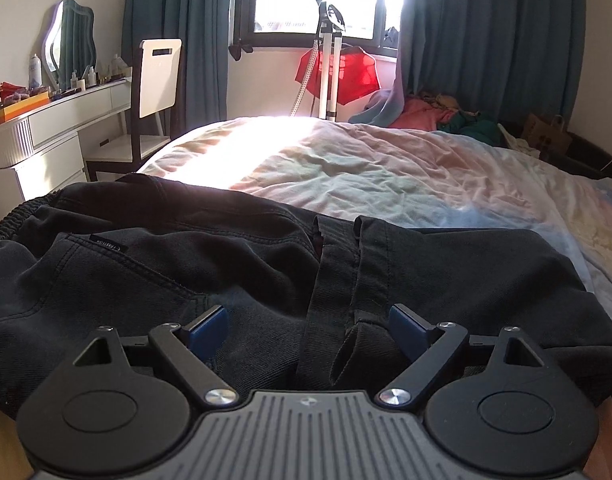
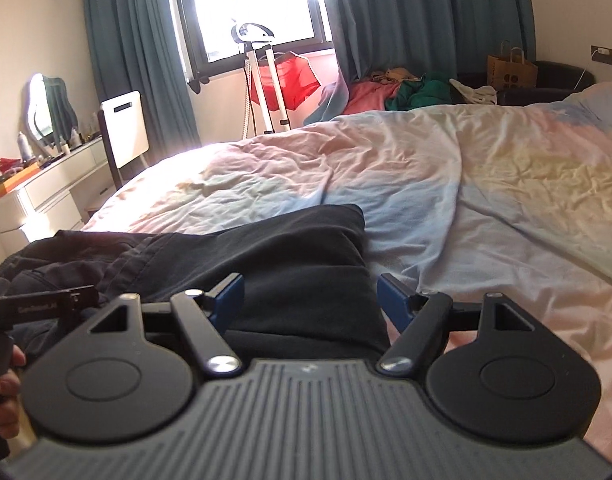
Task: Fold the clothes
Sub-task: 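Lay the hems onto the folded sweatpants and open the right gripper, then grasp the waistband edge of the folded sweatpants with the left gripper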
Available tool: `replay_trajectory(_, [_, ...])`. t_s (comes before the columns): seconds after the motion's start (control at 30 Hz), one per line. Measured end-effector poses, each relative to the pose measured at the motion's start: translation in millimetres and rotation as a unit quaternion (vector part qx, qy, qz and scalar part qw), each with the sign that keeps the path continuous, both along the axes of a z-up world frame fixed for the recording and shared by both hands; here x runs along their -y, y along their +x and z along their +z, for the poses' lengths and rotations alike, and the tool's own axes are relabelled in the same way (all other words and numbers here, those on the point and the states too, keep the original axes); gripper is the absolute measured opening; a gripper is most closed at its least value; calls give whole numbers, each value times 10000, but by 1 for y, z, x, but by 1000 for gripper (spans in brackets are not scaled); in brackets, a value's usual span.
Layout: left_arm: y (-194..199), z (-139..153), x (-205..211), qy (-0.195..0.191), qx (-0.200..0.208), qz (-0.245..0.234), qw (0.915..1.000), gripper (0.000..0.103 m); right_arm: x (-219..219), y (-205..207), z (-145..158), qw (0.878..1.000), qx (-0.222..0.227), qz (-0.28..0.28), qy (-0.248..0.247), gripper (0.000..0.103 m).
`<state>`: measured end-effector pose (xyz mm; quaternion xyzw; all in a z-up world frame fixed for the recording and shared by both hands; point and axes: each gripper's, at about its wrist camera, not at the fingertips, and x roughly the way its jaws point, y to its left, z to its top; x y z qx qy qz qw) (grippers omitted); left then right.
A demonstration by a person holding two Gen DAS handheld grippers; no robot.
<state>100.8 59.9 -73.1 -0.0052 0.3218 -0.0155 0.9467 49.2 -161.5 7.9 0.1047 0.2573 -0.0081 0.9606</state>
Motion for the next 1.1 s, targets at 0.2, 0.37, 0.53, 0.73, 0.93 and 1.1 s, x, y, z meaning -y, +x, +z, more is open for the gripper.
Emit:
replay_trajectory(0.2, [3, -9, -2, 11, -226, 25, 9997, 92, -3, 10, -24, 9986, -474, -32, 213, 77])
replay_trajectory(0.37, [-5, -2, -6, -54, -86, 10, 9999, 92, -6, 10, -25, 9985, -525, -41, 162, 77])
replay_trajectory(0.53, [-27, 39, -26, -159, 583, 81, 9981, 91, -4, 12, -26, 9983, -540, -69, 186, 77])
replay_trajectory(0.73, [-39, 72, -127, -1176, 226, 1207, 9854, 94, -3, 10, -24, 9985, -529, -76, 147, 76])
replay_trajectory(0.93, [-53, 60, -243, -2686, -484, 2551, 9276, 96, 1, 13, -24, 9979, -553, -239, 239, 76])
replay_trajectory(1.1, [-60, 24, -283, -3646, -624, 2575, 8927, 96, 1, 14, -26, 9978, -541, -249, 286, 77])
